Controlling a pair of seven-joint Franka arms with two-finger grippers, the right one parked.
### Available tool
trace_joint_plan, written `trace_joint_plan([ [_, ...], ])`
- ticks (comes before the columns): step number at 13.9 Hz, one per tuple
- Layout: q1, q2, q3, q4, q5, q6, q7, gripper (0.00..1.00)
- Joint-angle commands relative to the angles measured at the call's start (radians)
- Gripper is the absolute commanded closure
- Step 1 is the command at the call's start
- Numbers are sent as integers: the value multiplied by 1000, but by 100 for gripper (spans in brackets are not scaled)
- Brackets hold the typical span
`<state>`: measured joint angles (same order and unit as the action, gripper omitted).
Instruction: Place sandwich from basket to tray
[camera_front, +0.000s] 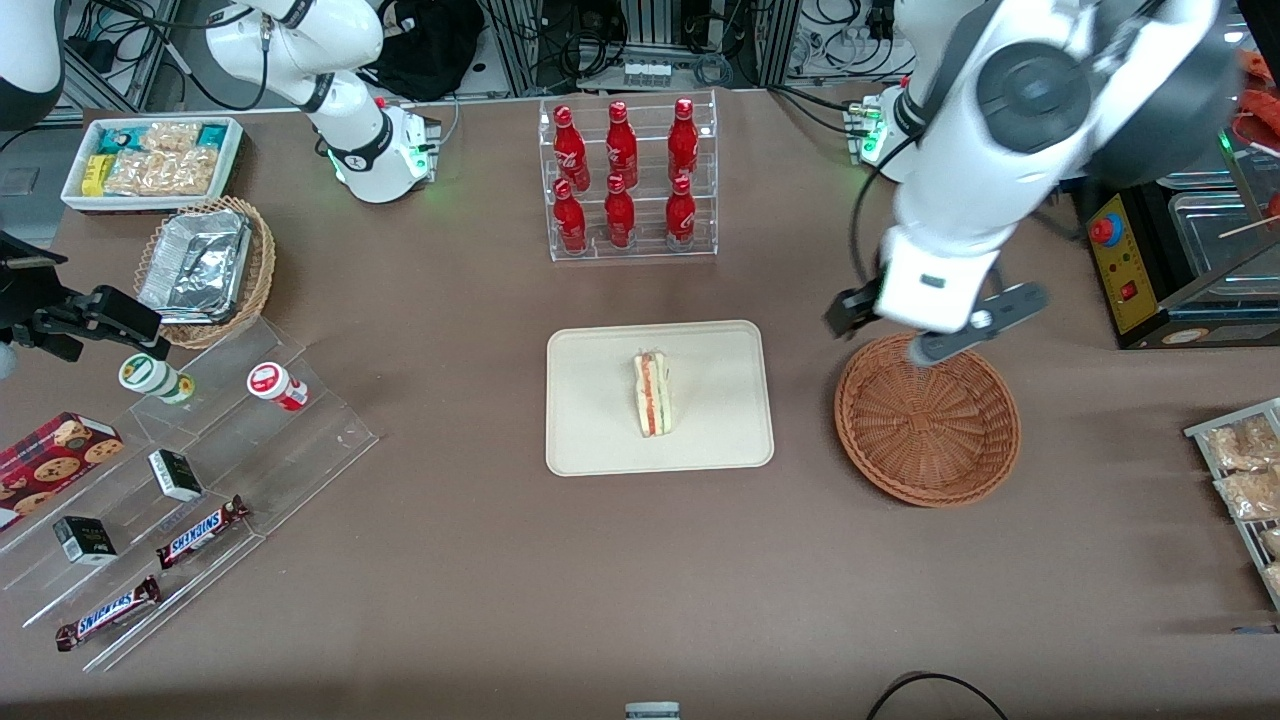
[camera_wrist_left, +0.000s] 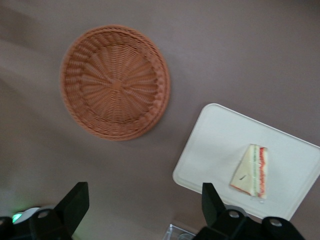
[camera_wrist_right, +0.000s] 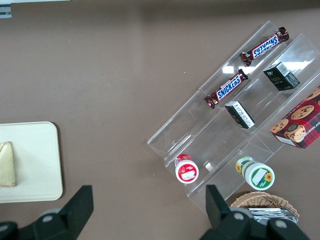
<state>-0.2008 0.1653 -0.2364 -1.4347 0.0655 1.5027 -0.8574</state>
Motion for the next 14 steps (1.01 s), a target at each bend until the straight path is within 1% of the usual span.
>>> trace_joint_plan([
  [1,78,-70,-9,-30,-6,-53,111,0],
  [2,101,-82,-9,-32,-4,-88,153,0],
  [6,193,-159,-9,-59,-4,-202,429,0],
  [9,265,-236,-9,-125,-6,-220,567,0],
  [11,274,-285,9,-177,-6,-220,648,0],
  [13,271,-345,55,-233,-6,-220,724,0],
  [14,271,-352,78,-242,-4,-220,759,0],
])
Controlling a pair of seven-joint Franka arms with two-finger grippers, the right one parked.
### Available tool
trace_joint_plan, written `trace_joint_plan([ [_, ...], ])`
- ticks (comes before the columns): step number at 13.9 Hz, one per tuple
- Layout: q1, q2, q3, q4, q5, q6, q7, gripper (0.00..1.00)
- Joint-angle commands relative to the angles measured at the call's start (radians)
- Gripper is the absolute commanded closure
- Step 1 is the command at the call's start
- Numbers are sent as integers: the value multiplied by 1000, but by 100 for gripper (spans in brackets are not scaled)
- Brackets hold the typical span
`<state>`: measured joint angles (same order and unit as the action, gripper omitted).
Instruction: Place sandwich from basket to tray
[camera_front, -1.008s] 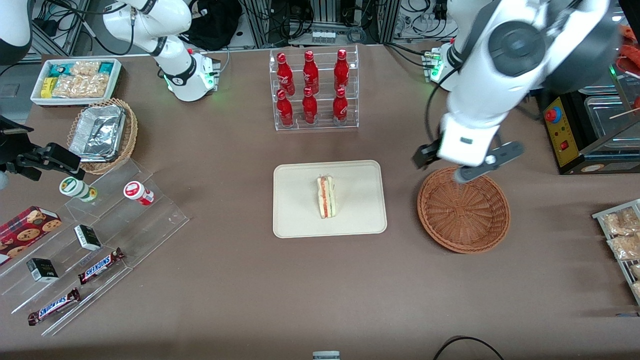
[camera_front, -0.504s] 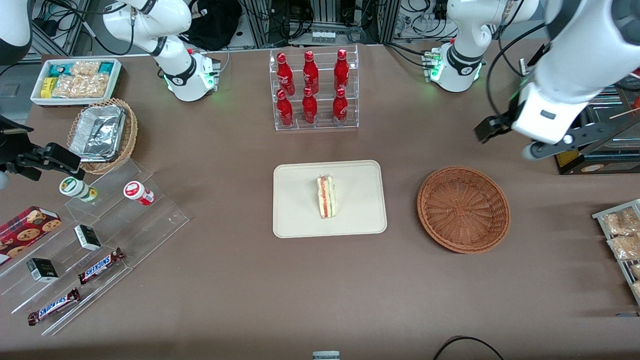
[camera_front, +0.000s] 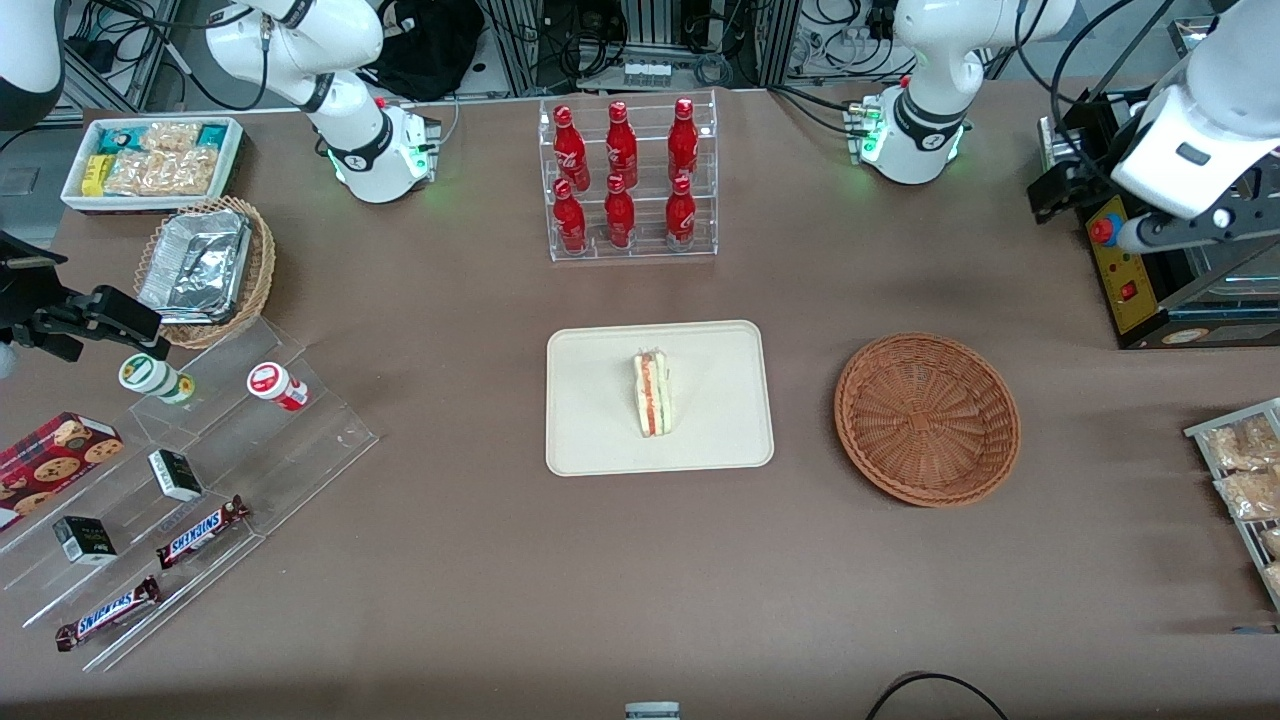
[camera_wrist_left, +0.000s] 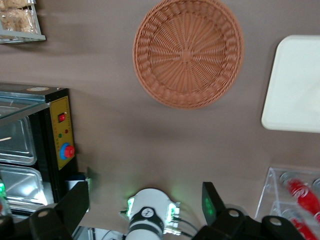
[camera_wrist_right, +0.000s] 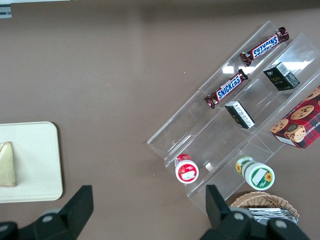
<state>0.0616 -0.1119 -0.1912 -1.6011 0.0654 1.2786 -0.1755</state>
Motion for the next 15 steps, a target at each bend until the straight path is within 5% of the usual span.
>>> trace_joint_plan([
  [1,12,-71,45,-68,-6,4,93,0],
  [15,1,34,41,50,-7,137,100,0],
])
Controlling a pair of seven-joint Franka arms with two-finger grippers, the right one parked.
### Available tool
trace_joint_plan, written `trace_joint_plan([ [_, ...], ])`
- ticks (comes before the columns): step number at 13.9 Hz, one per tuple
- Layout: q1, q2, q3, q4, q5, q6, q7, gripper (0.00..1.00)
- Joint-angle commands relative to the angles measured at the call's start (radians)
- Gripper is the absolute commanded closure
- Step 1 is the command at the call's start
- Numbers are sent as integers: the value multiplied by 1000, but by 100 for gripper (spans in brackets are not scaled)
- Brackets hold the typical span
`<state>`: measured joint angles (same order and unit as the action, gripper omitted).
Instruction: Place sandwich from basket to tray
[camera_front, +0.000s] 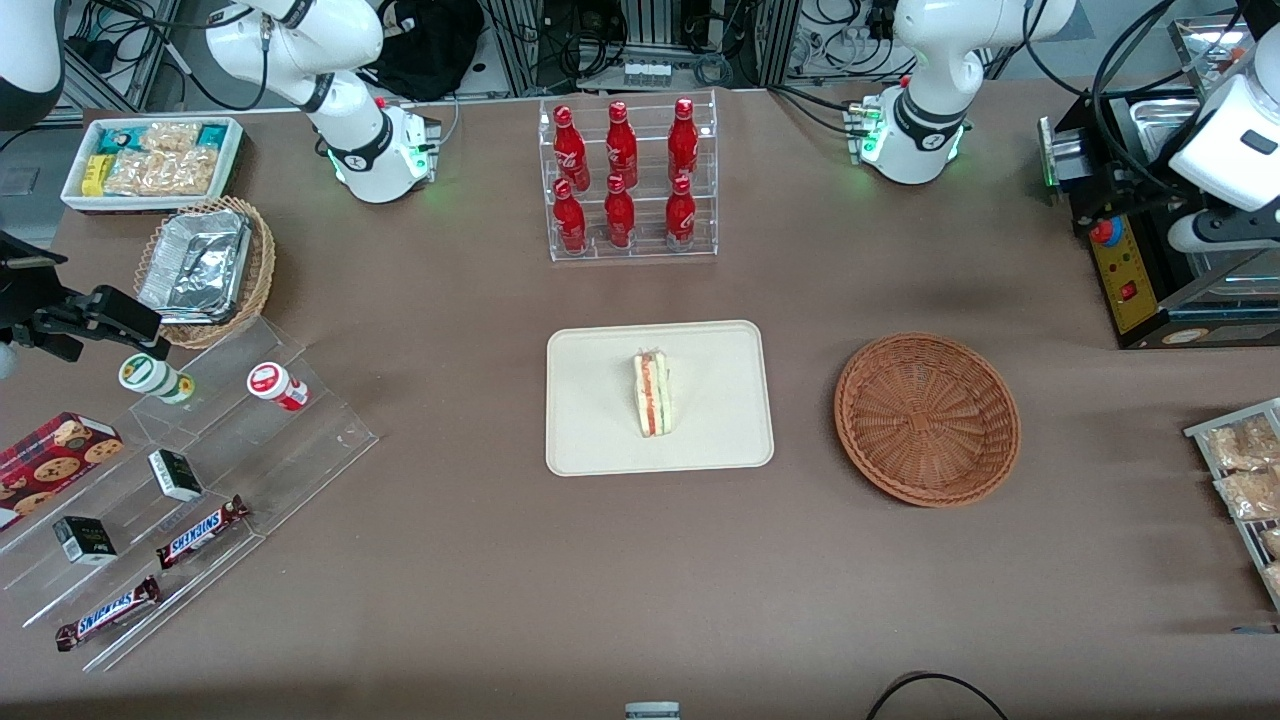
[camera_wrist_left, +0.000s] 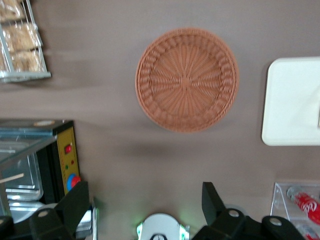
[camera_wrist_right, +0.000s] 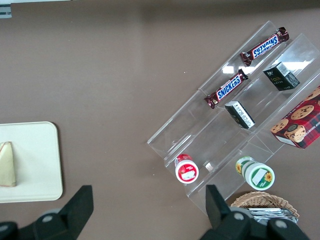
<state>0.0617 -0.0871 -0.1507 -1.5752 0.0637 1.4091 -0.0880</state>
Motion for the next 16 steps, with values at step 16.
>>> trace_joint_plan([
  [16,6,10,48,34,-56,-1,19,0],
])
